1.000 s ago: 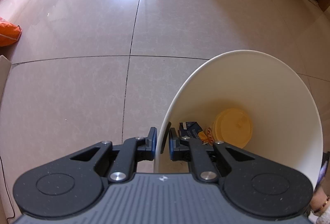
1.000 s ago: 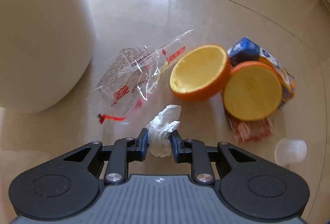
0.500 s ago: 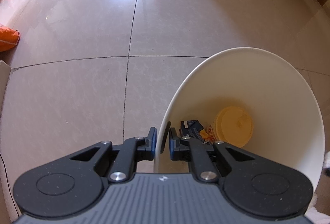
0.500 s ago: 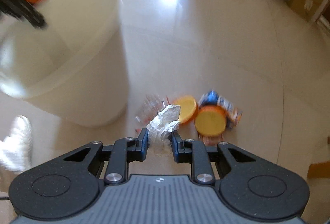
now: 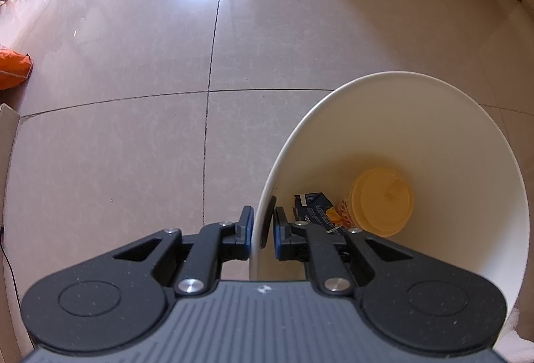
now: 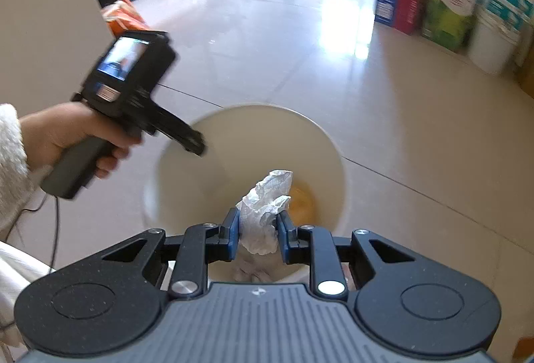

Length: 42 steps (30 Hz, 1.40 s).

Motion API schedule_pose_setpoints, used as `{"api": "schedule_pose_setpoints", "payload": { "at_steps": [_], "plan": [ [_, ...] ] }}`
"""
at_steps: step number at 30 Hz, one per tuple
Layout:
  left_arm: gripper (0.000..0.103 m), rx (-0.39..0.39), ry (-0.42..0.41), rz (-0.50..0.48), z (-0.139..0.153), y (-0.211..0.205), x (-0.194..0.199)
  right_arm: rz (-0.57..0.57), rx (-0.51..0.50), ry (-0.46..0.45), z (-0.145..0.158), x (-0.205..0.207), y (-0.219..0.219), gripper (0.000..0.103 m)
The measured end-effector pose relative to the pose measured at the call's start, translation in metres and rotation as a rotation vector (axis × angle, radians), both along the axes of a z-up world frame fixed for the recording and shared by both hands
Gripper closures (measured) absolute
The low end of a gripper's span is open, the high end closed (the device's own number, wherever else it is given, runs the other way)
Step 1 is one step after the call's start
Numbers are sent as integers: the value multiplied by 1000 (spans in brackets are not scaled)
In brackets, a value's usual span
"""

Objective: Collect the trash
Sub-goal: 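Carry the tissue over the bin and open the right tool, then lower the right tool and grasp the clear plastic bag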

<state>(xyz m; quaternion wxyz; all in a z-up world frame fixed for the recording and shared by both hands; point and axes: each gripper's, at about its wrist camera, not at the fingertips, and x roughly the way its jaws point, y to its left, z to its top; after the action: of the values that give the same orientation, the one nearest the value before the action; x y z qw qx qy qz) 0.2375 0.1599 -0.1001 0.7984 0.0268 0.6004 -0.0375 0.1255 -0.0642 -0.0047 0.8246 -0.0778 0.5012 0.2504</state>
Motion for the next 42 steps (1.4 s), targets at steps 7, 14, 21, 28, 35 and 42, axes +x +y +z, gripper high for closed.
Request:
{"api": "schedule_pose_setpoints", "payload": {
  "at_steps": [7,14,21,28,35,42],
  "plan": [
    [93,-11,3,4,0,4,1,-16,4,-4,3,1,12,38],
    [93,-9,3,6,1,4,0,-86,-13,-18,-3,-3,-11,38],
    [93,-9,3,8,1,4,0,-195,-32,-63,-19,-19,-47,34],
    [93,-9,5,11,2,4,1,-339,-1,-35,-91,-42,-88,34],
    [93,-16,7,17,2,6,2,-443,-14,50,-184,-47,-100,34],
    [93,-22,13,23,3,8,3,-532,-24,116,-264,-40,-106,34]
  ]
}}
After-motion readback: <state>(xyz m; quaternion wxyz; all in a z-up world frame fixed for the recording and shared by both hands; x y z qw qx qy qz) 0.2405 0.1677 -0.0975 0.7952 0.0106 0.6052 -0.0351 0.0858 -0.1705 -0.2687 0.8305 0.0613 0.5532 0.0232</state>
